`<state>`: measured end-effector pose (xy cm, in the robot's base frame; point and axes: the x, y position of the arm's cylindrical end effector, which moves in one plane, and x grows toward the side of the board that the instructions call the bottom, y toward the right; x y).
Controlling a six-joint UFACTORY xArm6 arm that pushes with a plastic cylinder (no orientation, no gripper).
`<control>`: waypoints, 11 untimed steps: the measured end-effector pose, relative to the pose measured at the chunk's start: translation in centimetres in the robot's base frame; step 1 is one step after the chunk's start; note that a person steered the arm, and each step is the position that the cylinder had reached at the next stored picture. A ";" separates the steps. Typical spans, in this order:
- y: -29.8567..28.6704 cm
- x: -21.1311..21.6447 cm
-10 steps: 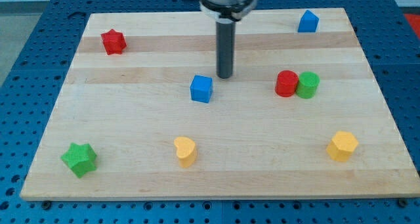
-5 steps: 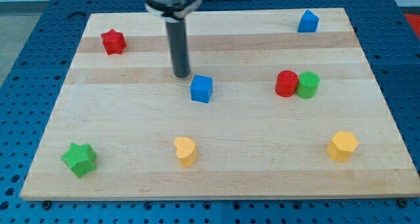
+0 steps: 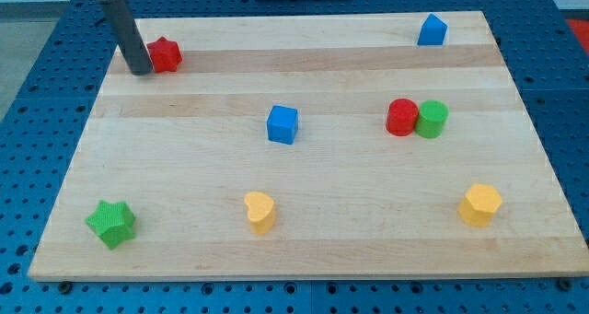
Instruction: Slide the red star towards the center of the board
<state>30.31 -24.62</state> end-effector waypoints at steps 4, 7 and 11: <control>2.1 -3.9; 5.7 -6.1; 6.6 -1.0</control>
<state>29.33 -18.01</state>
